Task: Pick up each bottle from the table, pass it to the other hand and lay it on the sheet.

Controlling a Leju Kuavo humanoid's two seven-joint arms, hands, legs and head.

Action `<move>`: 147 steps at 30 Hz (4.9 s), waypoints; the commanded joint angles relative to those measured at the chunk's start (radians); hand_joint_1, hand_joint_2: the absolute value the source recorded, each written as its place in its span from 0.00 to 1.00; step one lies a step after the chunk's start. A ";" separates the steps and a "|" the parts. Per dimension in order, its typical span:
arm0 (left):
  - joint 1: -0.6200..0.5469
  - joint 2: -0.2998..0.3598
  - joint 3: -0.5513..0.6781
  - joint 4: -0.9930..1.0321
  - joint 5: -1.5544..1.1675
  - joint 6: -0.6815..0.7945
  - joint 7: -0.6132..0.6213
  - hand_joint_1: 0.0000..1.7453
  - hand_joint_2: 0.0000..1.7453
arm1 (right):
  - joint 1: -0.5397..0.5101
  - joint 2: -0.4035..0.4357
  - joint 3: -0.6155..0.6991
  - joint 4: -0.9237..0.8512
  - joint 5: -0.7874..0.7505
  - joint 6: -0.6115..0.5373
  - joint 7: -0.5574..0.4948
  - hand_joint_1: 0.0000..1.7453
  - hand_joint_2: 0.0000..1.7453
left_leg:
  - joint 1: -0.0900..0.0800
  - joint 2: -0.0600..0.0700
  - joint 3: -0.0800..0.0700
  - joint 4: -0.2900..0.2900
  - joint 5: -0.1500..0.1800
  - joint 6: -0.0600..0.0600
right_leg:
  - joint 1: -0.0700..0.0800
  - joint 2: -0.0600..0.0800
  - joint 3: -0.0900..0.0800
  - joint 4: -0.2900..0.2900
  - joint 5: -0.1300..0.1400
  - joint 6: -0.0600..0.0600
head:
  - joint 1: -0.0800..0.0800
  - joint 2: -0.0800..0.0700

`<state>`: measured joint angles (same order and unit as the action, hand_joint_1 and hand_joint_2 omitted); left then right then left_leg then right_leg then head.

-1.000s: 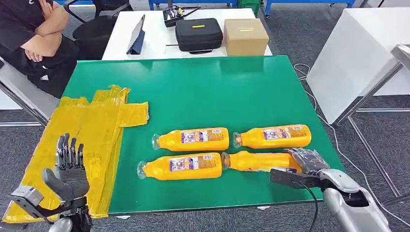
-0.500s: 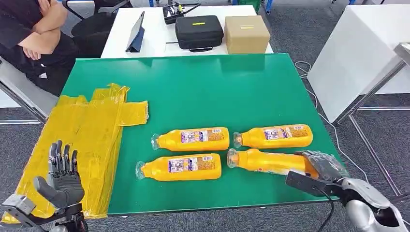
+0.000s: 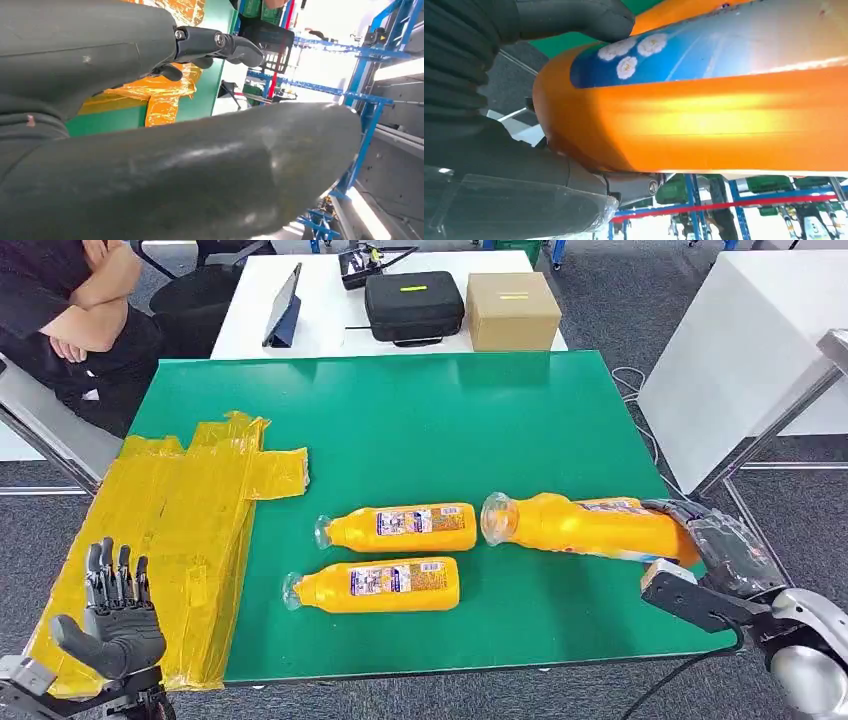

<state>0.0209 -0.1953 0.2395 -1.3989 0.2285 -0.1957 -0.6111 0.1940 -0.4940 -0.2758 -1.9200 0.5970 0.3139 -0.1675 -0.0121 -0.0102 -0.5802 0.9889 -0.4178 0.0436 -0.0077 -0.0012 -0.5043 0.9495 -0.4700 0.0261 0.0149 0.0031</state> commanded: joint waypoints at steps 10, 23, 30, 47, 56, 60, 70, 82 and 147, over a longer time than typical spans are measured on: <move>-0.211 -0.032 -0.230 0.185 -0.031 -0.003 0.080 0.00 1.00 | -0.733 0.508 0.605 0.723 -0.103 -0.422 0.008 1.00 1.00 | 0.004 0.021 0.004 -0.002 0.003 -0.005 | 0.005 0.020 -0.003 0.001 0.009 -0.005 | 0.000 0.000; -0.261 -0.029 -0.296 0.222 -0.048 0.033 0.104 0.00 1.00 | -0.748 0.646 0.652 0.792 -0.166 -0.515 0.004 1.00 1.00 | 0.005 0.007 -0.003 0.000 0.005 -0.006 | 0.005 0.007 -0.006 0.003 0.005 -0.004 | 0.000 0.000; -0.287 -0.046 -0.310 0.201 -0.045 0.035 0.137 0.00 1.00 | -0.707 0.688 0.715 0.748 -0.148 -0.550 0.031 1.00 1.00 | 0.005 0.006 -0.005 0.000 0.005 -0.006 | 0.005 0.006 -0.007 0.003 0.005 -0.005 | 0.000 0.000; -0.265 -0.010 -0.245 0.059 0.007 0.048 0.182 0.00 1.00 | -0.719 0.843 1.088 1.142 0.078 -0.470 0.195 1.00 1.00 | 0.007 0.010 -0.004 -0.002 0.004 -0.006 | 0.006 0.010 -0.007 0.002 0.005 -0.005 | 0.001 0.000; -0.283 -0.019 -0.267 0.091 0.005 0.042 0.186 0.00 1.00 | -0.727 0.843 1.123 1.195 0.074 -0.482 0.210 1.00 1.00 | 0.007 0.004 -0.006 -0.001 0.005 -0.006 | 0.006 0.004 -0.008 0.002 0.005 -0.005 | 0.001 0.000; -0.283 -0.019 -0.267 0.091 0.005 0.042 0.186 0.00 1.00 | -0.727 0.843 1.123 1.195 0.074 -0.482 0.210 1.00 1.00 | 0.006 0.003 -0.006 -0.001 0.004 -0.007 | 0.006 0.003 -0.007 0.002 0.004 -0.005 | 0.001 0.000; -0.331 -0.020 -0.291 0.145 0.021 0.024 0.184 0.00 1.00 | -0.737 0.843 1.088 1.197 0.134 -0.477 0.238 1.00 1.00 | 0.007 0.003 -0.007 0.000 0.005 -0.006 | 0.006 0.002 -0.009 0.002 0.005 -0.005 | 0.000 0.000; -0.369 -0.026 -0.310 0.207 0.034 -0.019 0.162 1.00 1.00 | -0.710 0.843 0.984 1.173 0.214 -0.476 0.228 1.00 1.00 | 0.007 0.000 -0.005 -0.001 0.005 -0.008 | 0.006 -0.001 -0.007 0.001 0.004 -0.005 | 0.001 0.000; -0.410 0.157 -0.139 0.754 -1.781 0.894 0.429 0.00 0.00 | -0.369 0.497 0.785 0.364 -0.089 -0.552 -0.060 0.00 0.00 | 0.005 0.007 -0.003 -0.002 0.004 -0.008 | 0.005 0.007 -0.006 0.001 0.004 -0.005 | 0.000 0.000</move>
<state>-0.3430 -0.0671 0.1568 -0.8811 -1.5309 0.6958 -0.2517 -0.1657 0.0397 0.4864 -1.5885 0.4956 -0.2617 -0.2278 -0.0068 -0.0045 -0.5893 0.9888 -0.4123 0.0381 -0.0029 0.0051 -0.5165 0.9527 -0.4646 0.0212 0.0153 0.0031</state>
